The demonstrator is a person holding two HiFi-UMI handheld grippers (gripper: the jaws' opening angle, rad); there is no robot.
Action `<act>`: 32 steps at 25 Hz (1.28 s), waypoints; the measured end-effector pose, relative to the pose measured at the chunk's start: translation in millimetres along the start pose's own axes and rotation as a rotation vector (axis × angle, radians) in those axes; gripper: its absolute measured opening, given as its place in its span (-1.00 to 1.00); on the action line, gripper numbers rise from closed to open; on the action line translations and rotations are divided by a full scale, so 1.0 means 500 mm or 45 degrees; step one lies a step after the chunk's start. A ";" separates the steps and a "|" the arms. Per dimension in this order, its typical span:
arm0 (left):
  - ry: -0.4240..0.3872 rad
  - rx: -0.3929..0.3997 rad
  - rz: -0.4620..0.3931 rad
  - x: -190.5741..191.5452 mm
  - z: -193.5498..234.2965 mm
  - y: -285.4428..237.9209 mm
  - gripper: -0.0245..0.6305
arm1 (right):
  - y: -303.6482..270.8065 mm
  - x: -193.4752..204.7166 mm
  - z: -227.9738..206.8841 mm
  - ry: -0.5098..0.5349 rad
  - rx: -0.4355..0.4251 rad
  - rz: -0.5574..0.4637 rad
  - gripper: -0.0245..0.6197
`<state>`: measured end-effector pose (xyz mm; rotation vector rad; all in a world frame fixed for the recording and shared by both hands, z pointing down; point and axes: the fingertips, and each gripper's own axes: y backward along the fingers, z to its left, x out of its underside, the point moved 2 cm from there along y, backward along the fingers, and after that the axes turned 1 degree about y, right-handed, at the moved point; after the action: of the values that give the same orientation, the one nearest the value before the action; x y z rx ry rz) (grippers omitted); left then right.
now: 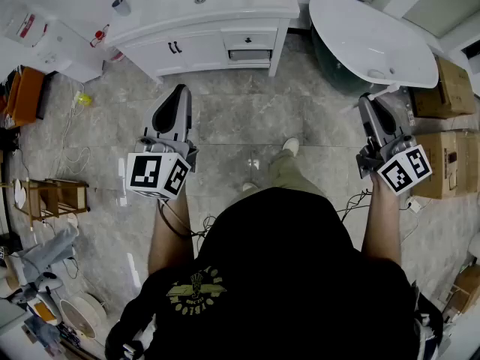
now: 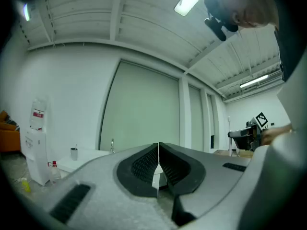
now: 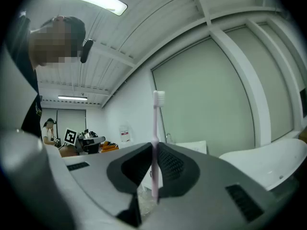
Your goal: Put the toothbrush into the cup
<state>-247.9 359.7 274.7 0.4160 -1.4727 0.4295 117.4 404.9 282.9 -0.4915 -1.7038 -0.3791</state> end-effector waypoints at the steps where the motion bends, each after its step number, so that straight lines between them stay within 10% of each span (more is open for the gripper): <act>1: -0.001 0.005 -0.001 -0.001 -0.004 -0.001 -0.88 | 0.002 -0.001 0.002 0.000 0.003 -0.004 -0.80; 14: -0.185 -0.028 0.031 -0.002 0.001 -0.066 -0.88 | -0.012 -0.038 -0.055 0.123 0.037 -0.054 -0.80; 32: -0.067 -0.109 0.074 0.030 0.066 -0.343 -0.89 | -0.246 -0.069 -0.249 0.112 -0.083 -0.020 -0.80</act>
<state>-186.6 196.2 290.2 0.3189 -1.5515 0.4030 163.9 232.8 274.6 -0.5026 -1.6152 -0.4626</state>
